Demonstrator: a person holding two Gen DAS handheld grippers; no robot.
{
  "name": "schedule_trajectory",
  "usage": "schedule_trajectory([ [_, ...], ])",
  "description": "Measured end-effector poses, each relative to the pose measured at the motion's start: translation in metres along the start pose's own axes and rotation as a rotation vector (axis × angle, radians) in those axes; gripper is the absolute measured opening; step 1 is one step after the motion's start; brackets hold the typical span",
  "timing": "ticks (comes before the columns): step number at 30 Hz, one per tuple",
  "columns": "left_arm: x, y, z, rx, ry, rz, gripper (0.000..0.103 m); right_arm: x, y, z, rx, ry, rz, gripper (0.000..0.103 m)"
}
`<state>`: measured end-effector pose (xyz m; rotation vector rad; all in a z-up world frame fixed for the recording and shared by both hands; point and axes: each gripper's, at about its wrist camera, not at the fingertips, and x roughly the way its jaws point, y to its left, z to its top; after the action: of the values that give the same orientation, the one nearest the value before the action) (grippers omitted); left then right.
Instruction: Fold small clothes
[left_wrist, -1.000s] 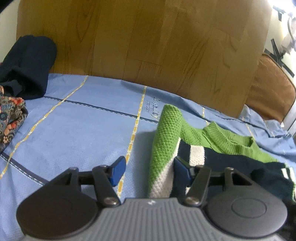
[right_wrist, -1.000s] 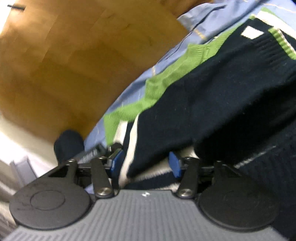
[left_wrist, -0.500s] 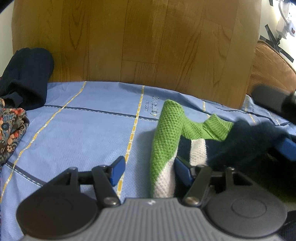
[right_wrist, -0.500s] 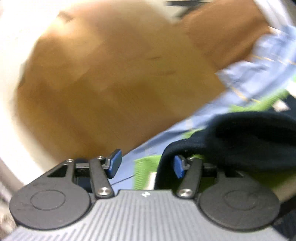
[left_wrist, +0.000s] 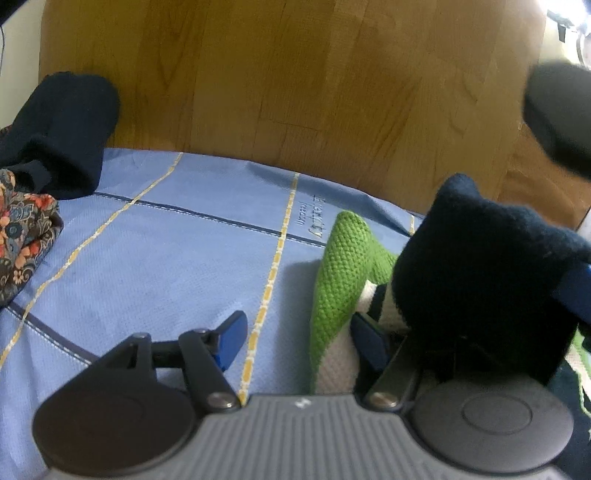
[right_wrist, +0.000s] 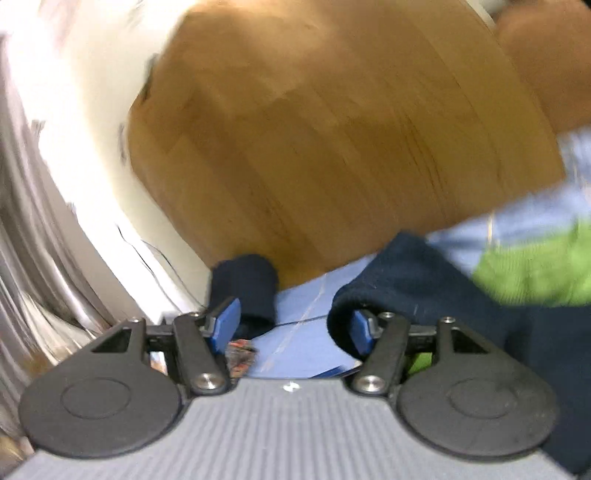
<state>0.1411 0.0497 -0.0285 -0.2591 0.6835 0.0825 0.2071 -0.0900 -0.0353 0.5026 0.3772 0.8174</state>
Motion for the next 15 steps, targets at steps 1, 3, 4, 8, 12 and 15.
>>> schedule_trajectory([
  [1, 0.0, -0.002, -0.001, 0.014, 0.0, 0.009, 0.064, -0.001, -0.002, -0.001, -0.006, -0.005, -0.003, 0.065],
  [3, 0.002, -0.008, -0.001, 0.043, 0.0, 0.03, 0.065, -0.002, -0.016, 0.0, 0.011, -0.027, -0.045, 0.065],
  [4, 0.002, -0.009, -0.001, 0.046, 0.0, 0.032, 0.066, -0.004, -0.024, 0.001, 0.028, -0.047, -0.083, 0.066],
  [8, 0.002, -0.009, -0.001, 0.051, 0.002, 0.027, 0.071, -0.024, -0.067, 0.014, 0.208, -0.094, -0.125, 0.062],
  [12, 0.002, -0.008, -0.001, 0.05, 0.003, 0.021, 0.074, -0.046, -0.049, 0.025, 0.122, -0.122, -0.036, 0.061],
  [15, 0.002, -0.008, 0.0, 0.051, 0.004, 0.021, 0.072, -0.05, -0.012, 0.024, -0.13, -0.068, 0.028, 0.061],
])
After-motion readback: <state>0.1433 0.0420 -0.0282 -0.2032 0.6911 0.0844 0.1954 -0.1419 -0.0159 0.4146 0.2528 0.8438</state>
